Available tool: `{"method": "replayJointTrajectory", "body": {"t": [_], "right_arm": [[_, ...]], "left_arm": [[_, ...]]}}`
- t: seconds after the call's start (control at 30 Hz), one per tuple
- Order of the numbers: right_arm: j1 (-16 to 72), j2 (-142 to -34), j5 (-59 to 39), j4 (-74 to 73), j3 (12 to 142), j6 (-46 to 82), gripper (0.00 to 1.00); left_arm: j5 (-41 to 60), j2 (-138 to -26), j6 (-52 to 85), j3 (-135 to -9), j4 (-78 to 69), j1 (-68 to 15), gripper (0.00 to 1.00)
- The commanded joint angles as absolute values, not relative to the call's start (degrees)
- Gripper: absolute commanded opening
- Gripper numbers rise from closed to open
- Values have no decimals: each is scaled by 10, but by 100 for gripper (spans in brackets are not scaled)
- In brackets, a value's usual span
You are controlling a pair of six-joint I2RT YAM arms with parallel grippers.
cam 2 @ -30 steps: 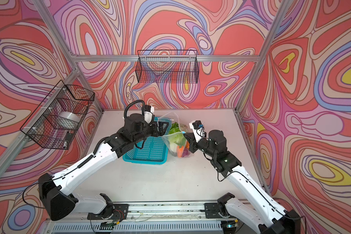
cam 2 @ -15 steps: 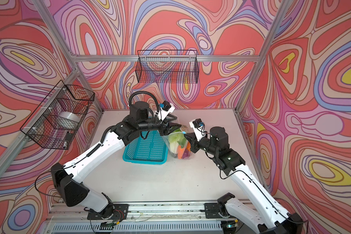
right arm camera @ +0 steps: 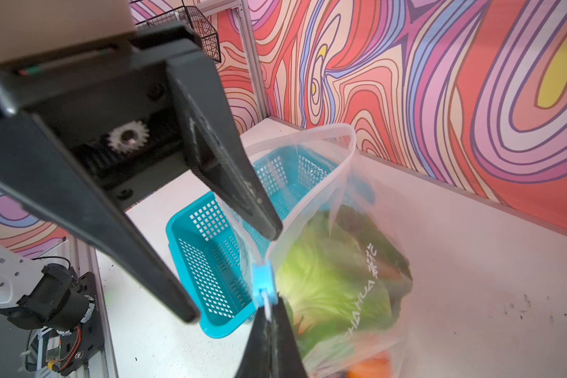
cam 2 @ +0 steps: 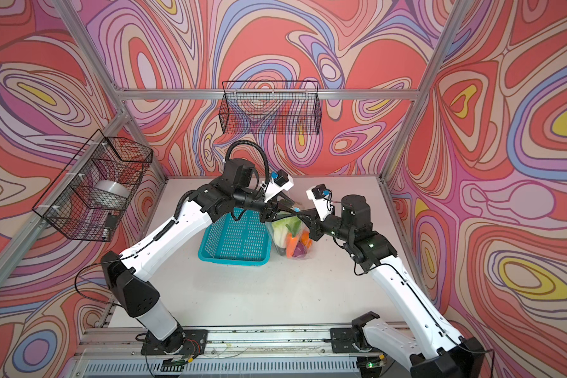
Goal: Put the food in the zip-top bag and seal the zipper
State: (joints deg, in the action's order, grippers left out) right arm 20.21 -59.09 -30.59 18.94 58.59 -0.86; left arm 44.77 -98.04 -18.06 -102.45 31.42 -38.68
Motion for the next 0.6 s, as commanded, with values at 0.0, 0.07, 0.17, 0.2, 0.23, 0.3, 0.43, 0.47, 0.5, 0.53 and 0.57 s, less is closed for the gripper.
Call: {"method": "replayJointTrajectory", "body": {"t": [0.0,0.07,0.17,0.2,0.23,0.3,0.43,0.47,0.5,0.53,0.57], "right_arm": [[198,-588,-336,183,607,-14,0],[199,-586,-341,182,606,-11,0],[199,-584,-340,181,603,-11,0],[199,-583,-338,181,602,-11,0],[199,-583,-335,182,602,-12,0],[199,-581,-330,183,602,-15,0],[198,-578,-321,186,602,-19,0],[198,-580,-319,188,602,-20,0],[197,-579,-317,188,603,-20,0],[197,-578,-315,187,602,-19,0],[195,-577,-313,185,602,-19,0]], "left_arm": [[451,-994,-218,-1049,349,-387,45],[447,-999,-219,-1056,346,-387,45],[458,-1012,-221,-1075,348,-387,44],[464,-1018,-221,-1084,354,-387,43],[472,-1026,-223,-1096,367,-386,41],[484,-1042,-228,-1119,396,-388,38],[491,-1053,-239,-1135,428,-390,36],[492,-1051,-238,-1131,426,-392,35],[493,-1049,-237,-1128,427,-392,34],[493,-1047,-236,-1126,430,-393,34],[494,-1047,-236,-1125,434,-393,32]]}}
